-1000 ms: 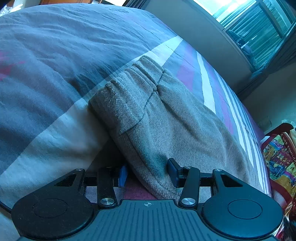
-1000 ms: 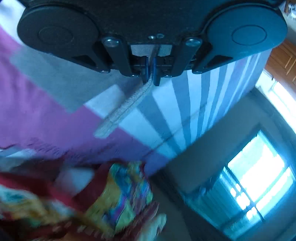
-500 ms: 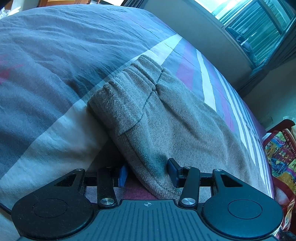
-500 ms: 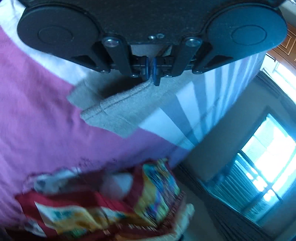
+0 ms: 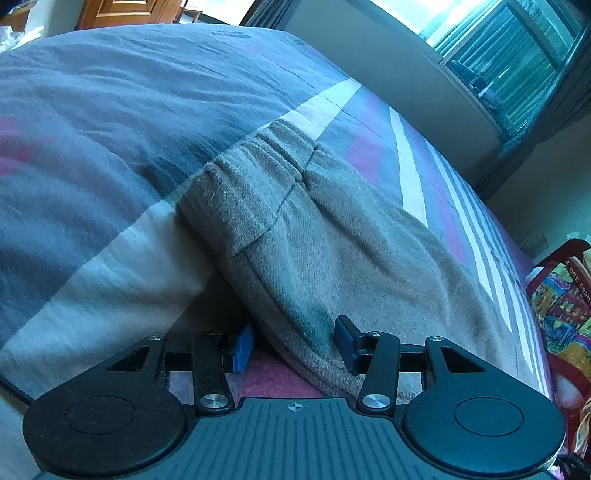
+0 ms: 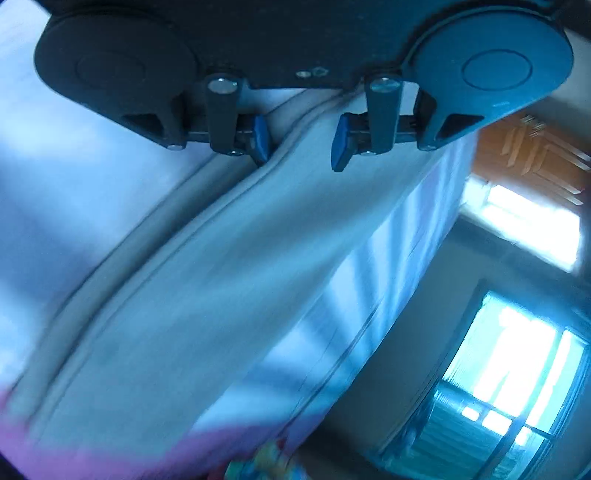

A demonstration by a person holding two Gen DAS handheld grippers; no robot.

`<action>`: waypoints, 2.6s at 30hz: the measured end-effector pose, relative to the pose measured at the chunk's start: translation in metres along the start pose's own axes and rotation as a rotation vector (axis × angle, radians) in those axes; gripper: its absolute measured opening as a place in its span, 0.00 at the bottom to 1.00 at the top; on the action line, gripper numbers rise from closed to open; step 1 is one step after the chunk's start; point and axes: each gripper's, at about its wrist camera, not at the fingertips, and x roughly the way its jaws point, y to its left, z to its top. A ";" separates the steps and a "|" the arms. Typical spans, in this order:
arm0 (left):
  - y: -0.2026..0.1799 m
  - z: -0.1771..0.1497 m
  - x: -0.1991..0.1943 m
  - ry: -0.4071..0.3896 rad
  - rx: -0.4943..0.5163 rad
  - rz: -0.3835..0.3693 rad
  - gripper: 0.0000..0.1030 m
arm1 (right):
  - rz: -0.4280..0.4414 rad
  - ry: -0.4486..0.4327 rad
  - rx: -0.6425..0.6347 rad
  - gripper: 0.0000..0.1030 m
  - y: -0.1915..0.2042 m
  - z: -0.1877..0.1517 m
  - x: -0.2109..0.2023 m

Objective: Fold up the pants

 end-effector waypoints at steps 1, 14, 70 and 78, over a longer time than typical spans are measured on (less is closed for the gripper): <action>0.001 0.000 0.000 0.003 -0.001 -0.003 0.47 | 0.020 0.030 0.010 0.28 0.006 -0.006 0.011; 0.006 0.002 -0.001 0.005 -0.008 -0.016 0.47 | -0.012 0.064 -0.081 0.04 0.010 -0.022 0.033; 0.002 0.016 -0.054 -0.307 0.126 0.137 0.42 | 0.204 0.274 -1.000 0.20 0.249 -0.017 0.236; -0.092 0.013 0.037 -0.051 0.402 0.094 0.53 | 0.087 0.248 -1.075 0.47 0.221 -0.055 0.194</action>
